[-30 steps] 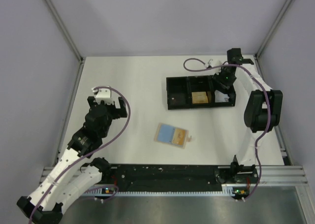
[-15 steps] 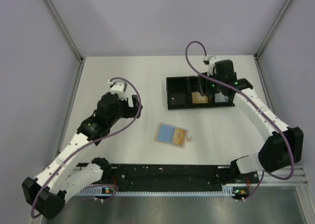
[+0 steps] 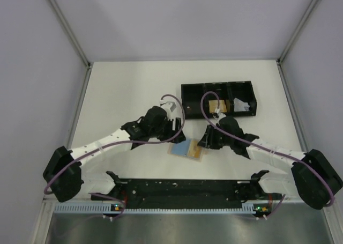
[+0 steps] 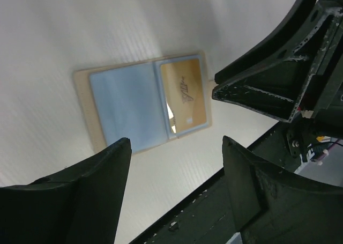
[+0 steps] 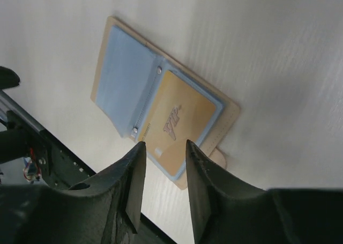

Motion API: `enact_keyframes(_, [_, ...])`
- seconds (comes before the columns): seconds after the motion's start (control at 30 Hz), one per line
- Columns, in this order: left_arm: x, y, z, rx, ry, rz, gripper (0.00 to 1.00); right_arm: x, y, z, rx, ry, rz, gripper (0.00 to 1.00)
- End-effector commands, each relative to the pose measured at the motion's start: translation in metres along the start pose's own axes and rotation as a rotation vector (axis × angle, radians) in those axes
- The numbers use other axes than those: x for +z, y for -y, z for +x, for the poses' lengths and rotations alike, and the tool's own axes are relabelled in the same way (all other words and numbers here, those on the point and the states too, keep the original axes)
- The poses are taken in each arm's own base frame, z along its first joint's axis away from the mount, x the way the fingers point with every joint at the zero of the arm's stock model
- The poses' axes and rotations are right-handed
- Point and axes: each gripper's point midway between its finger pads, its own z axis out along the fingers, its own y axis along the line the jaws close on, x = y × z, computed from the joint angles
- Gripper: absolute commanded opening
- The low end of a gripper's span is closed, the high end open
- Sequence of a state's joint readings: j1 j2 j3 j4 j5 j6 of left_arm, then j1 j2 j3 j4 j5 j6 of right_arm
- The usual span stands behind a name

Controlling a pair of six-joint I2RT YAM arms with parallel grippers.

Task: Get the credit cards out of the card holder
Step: Remove the credit card from the card holder.

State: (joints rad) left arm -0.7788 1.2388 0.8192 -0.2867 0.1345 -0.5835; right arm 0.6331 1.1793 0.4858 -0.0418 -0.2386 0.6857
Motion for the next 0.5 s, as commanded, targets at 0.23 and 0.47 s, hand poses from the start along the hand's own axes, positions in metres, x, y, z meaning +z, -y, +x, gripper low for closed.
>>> enact_keyframes(0.23, [0.049, 0.051, 0.009, -0.129, -0.046, 0.176, 0.6, 0.013, -0.006, 0.001, 0.093, 0.088, -0.102, 0.26])
enact_keyframes(0.47, [0.074, 0.044, 0.024, -0.166, -0.104, 0.157, 0.57, 0.025, 0.014, 0.019, 0.112, 0.035, -0.051, 0.2])
